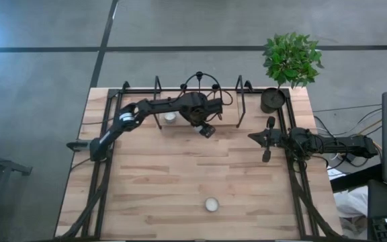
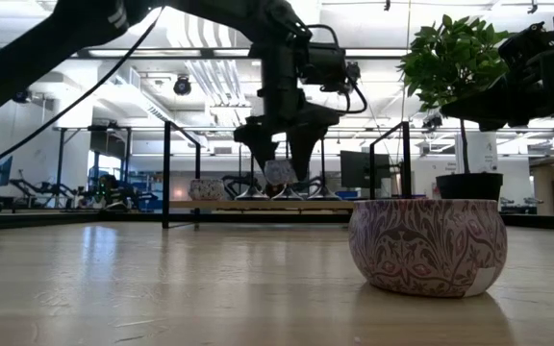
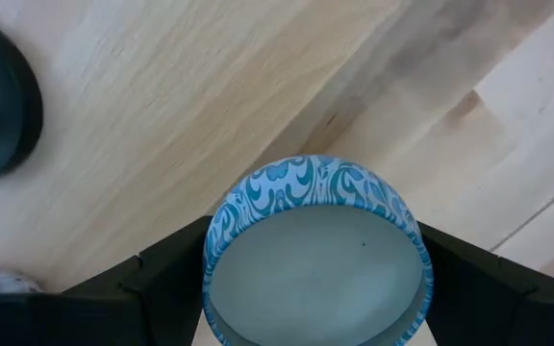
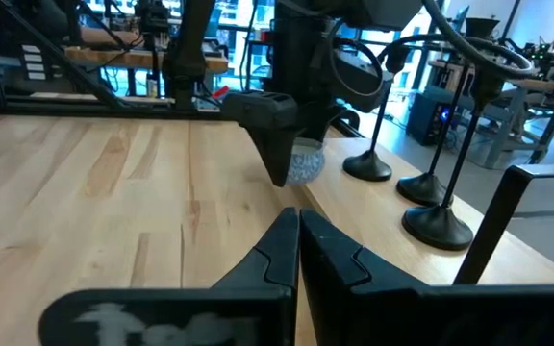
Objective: Pick & Place candle stick holders
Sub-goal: Put the blue scented candle on the shelf
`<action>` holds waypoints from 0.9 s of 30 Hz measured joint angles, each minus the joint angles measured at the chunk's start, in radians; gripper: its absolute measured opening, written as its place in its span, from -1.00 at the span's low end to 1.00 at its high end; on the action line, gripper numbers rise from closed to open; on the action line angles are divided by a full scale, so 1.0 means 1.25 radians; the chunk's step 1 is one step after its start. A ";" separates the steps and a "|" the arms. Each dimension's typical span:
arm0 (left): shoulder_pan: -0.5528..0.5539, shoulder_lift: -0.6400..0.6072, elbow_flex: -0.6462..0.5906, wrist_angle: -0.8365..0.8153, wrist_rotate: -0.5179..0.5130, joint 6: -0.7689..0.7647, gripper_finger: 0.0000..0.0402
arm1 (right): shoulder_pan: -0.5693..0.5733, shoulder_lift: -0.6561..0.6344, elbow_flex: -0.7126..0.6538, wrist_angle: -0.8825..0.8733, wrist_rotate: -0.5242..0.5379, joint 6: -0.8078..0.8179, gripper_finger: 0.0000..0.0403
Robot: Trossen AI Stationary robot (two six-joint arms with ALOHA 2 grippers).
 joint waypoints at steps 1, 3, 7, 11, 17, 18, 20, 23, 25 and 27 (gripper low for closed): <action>0.000 0.001 0.002 -0.005 -0.002 0.013 0.54 | 0.000 0.000 0.000 0.000 0.000 0.000 -0.96; 0.000 0.001 0.002 -0.009 -0.010 0.037 0.54 | 0.000 0.000 0.000 0.000 0.000 0.000 -0.96; 0.000 0.000 -0.004 -0.021 -0.020 0.083 0.54 | 0.000 0.000 0.000 0.000 0.000 0.000 -0.96; 0.000 -0.001 -0.004 -0.024 -0.021 0.133 0.54 | 0.000 0.000 0.000 0.000 0.000 0.000 -0.96; 0.000 -0.001 -0.002 -0.024 -0.020 0.228 0.54 | 0.000 0.000 0.000 0.000 0.000 0.000 -0.96; 0.000 -0.001 -0.001 -0.023 -0.020 0.250 0.54 | 0.000 0.000 0.000 0.000 0.000 0.000 -0.96; -0.002 -0.001 0.000 -0.017 -0.019 0.294 0.54 | 0.000 0.000 0.000 0.000 0.000 0.000 -0.96; -0.003 -0.002 0.001 -0.009 -0.018 0.355 0.54 | 0.000 0.000 0.000 0.000 0.000 0.000 -0.96; -0.003 -0.001 0.001 -0.003 -0.018 0.391 0.54 | 0.000 0.000 0.000 0.000 0.000 0.000 -0.96; -0.003 -0.002 0.001 0.005 -0.018 0.421 0.54 | 0.000 0.000 0.000 0.000 0.000 0.000 -0.96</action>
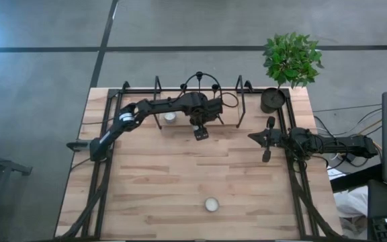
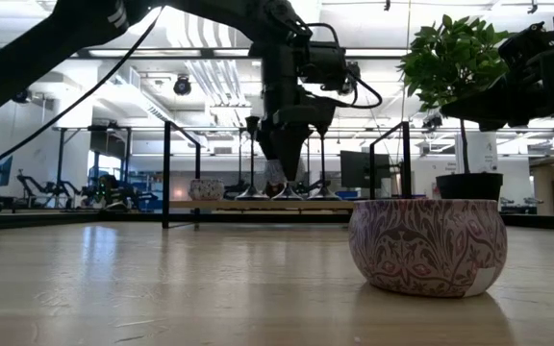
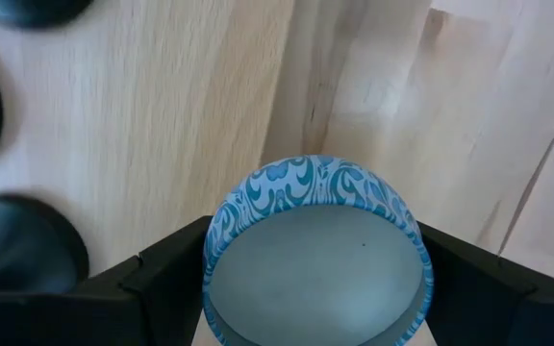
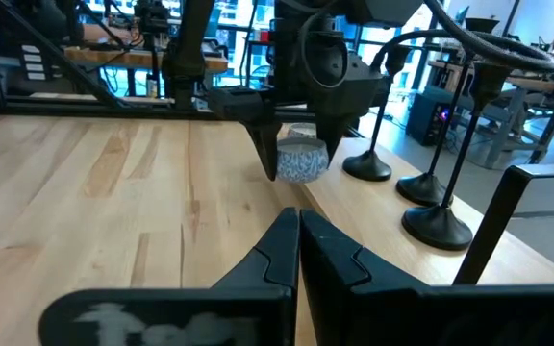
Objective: Pick & Place candle stick holders
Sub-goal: Put the blue scented candle on the shelf
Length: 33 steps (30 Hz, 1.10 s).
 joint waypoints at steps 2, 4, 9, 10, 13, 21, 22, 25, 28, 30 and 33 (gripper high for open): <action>0.000 0.000 0.000 0.009 0.000 0.027 0.54 | 0.000 0.000 0.000 0.000 0.000 0.000 -0.96; 0.000 0.000 0.000 0.012 -0.003 0.053 0.54 | 0.000 0.000 0.000 0.000 0.000 0.000 -0.96; 0.002 -0.001 0.000 0.013 -0.011 0.114 0.55 | 0.000 0.000 0.000 0.000 0.000 0.000 -0.96; 0.002 -0.001 0.000 0.013 -0.015 0.121 0.56 | 0.000 0.000 0.000 0.000 0.000 0.000 -0.96; 0.003 -0.001 0.000 0.013 -0.028 0.141 0.56 | 0.000 0.000 0.000 0.000 0.000 0.000 -0.96; 0.021 -0.001 -0.006 0.013 -0.029 0.160 0.56 | 0.000 0.000 0.000 0.000 0.000 0.000 -0.96; 0.024 -0.001 -0.006 0.014 -0.026 0.163 0.56 | 0.000 0.000 0.000 0.000 0.000 0.000 -0.96; 0.033 -0.001 -0.006 0.016 -0.015 0.177 0.56 | 0.000 0.000 0.000 0.000 0.000 0.000 -0.96; 0.038 -0.001 -0.006 0.018 -0.007 0.187 0.56 | 0.000 0.000 0.000 0.000 0.000 0.000 -0.96; 0.041 -0.001 -0.006 0.021 -0.002 0.202 0.56 | 0.000 0.000 0.000 0.000 0.000 0.000 -0.96; 0.044 -0.001 -0.006 0.023 0.001 0.223 0.56 | 0.000 0.000 0.000 0.000 0.000 0.000 -0.96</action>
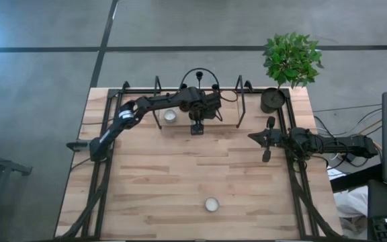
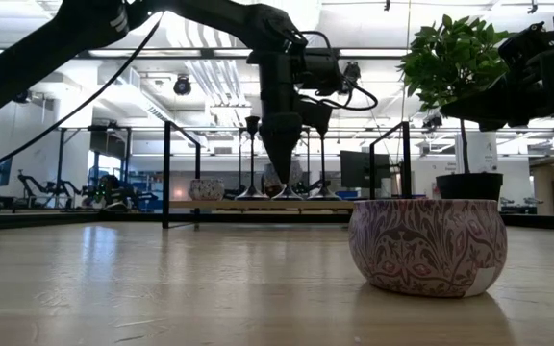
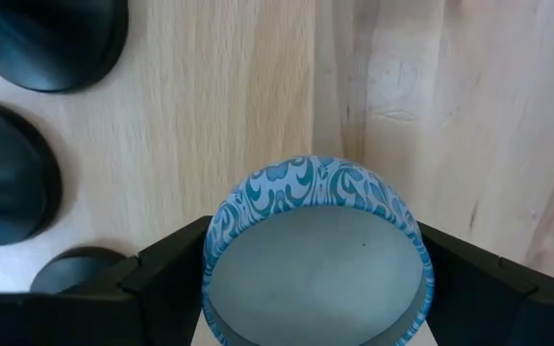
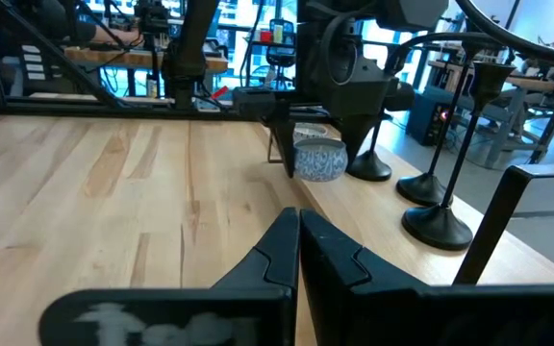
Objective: Pick & Place candle stick holders
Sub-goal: Put the blue scented candle on the shelf
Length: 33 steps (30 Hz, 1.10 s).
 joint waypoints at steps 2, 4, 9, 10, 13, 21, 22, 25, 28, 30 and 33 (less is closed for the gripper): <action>0.002 0.000 0.000 0.001 0.000 0.013 0.56 | 0.000 0.000 0.000 0.000 0.000 0.000 -0.96; 0.003 0.000 0.000 0.004 0.000 0.022 0.56 | 0.000 0.000 0.000 0.000 0.000 0.000 -0.96; 0.008 0.000 -0.001 0.005 0.000 0.041 0.56 | 0.000 0.000 0.000 0.000 0.000 0.000 -0.96; 0.009 0.000 -0.001 0.004 0.000 0.041 0.56 | 0.000 0.000 0.000 0.000 0.000 0.000 -0.96; 0.014 0.000 -0.001 0.004 0.000 0.042 0.56 | 0.000 0.000 0.000 0.000 0.000 0.000 -0.96; 0.026 0.000 -0.001 0.005 0.000 0.058 0.56 | 0.000 0.000 0.000 0.000 0.000 0.000 -0.96; 0.027 0.000 -0.001 0.006 0.000 0.060 0.56 | 0.000 0.000 0.000 0.000 0.000 0.000 -0.96; 0.030 0.000 -0.001 0.013 0.000 0.066 0.56 | 0.000 0.000 0.000 0.000 0.000 0.000 -0.96; 0.033 0.000 -0.001 0.022 0.000 0.078 0.56 | 0.000 0.000 0.000 0.000 0.000 0.000 -0.96; 0.035 0.000 -0.001 0.028 0.000 0.082 0.56 | 0.000 0.000 0.000 0.000 0.000 0.000 -0.96; 0.038 0.008 -0.001 0.038 0.000 0.084 0.56 | 0.000 0.000 0.000 0.000 0.000 0.000 -0.96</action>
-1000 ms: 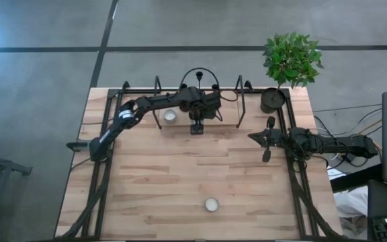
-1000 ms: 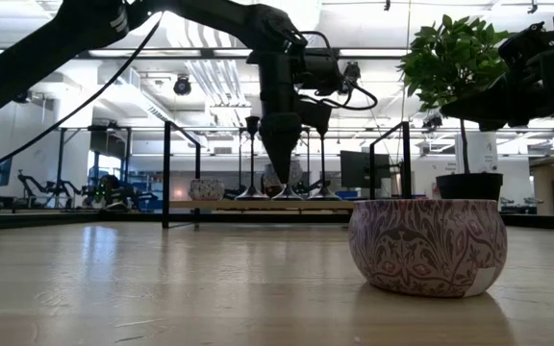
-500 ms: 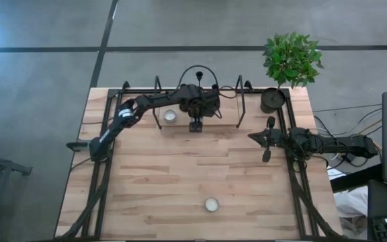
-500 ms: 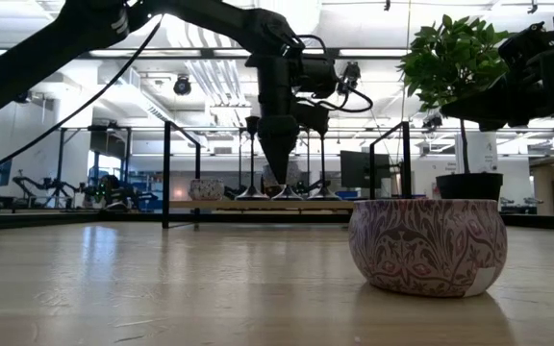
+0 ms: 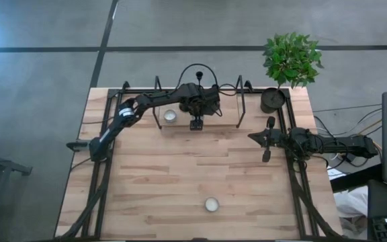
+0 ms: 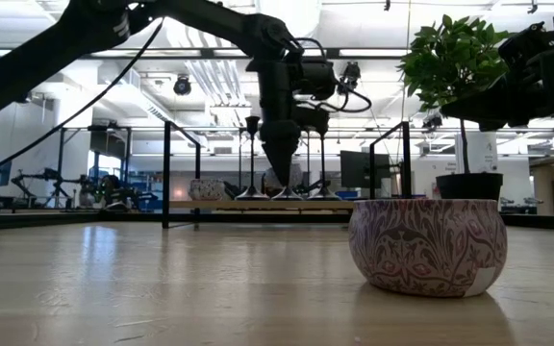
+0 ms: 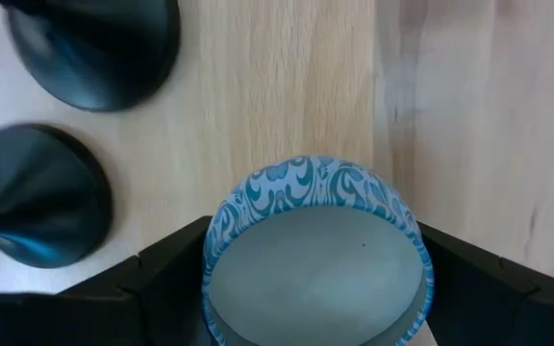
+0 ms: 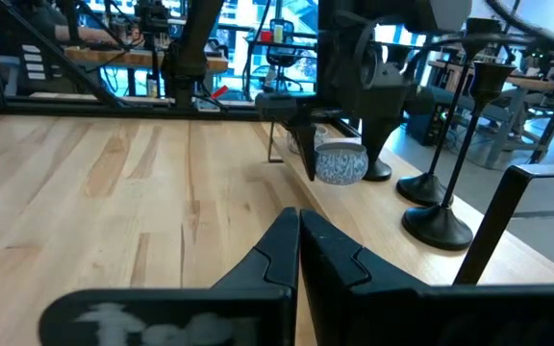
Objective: Pick & Place candle stick holders
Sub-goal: Put the blue scented candle on the shelf
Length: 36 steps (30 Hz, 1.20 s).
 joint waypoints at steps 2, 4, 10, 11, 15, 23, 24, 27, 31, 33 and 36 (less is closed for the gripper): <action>0.000 0.011 0.000 -0.005 0.000 -0.001 0.56 | 0.000 0.000 0.000 0.000 0.000 0.000 -0.96; 0.001 0.020 0.000 -0.005 0.001 -0.002 0.56 | 0.000 0.000 0.000 0.000 0.000 0.000 -0.96; 0.006 0.024 0.000 -0.002 0.002 -0.002 0.56 | 0.000 0.000 0.000 0.000 0.000 0.000 -0.96; 0.007 0.024 0.000 0.003 0.001 -0.002 0.56 | 0.000 0.000 0.000 0.000 0.000 0.000 -0.96; 0.015 0.025 0.000 0.009 -0.001 0.002 0.56 | 0.000 0.000 0.000 0.000 0.000 0.000 -0.96; 0.018 0.031 0.000 0.019 -0.003 0.013 0.56 | 0.000 0.000 0.000 0.000 0.000 0.000 -0.96; 0.018 0.031 0.000 0.020 -0.004 0.013 0.56 | 0.000 0.000 0.000 0.000 0.000 0.000 -0.96; 0.018 0.031 0.000 0.023 -0.004 0.020 0.56 | 0.000 0.000 0.000 0.000 0.000 0.000 -0.96; 0.018 0.031 0.000 0.029 -0.004 0.030 0.56 | 0.000 0.000 0.000 0.000 0.000 0.000 -0.96; 0.018 0.031 0.000 0.032 -0.004 0.034 0.56 | 0.000 0.000 0.000 0.000 0.000 0.000 -0.96; 0.017 0.033 0.000 0.042 -0.004 0.034 0.56 | 0.000 0.000 0.000 0.000 0.000 0.000 -0.96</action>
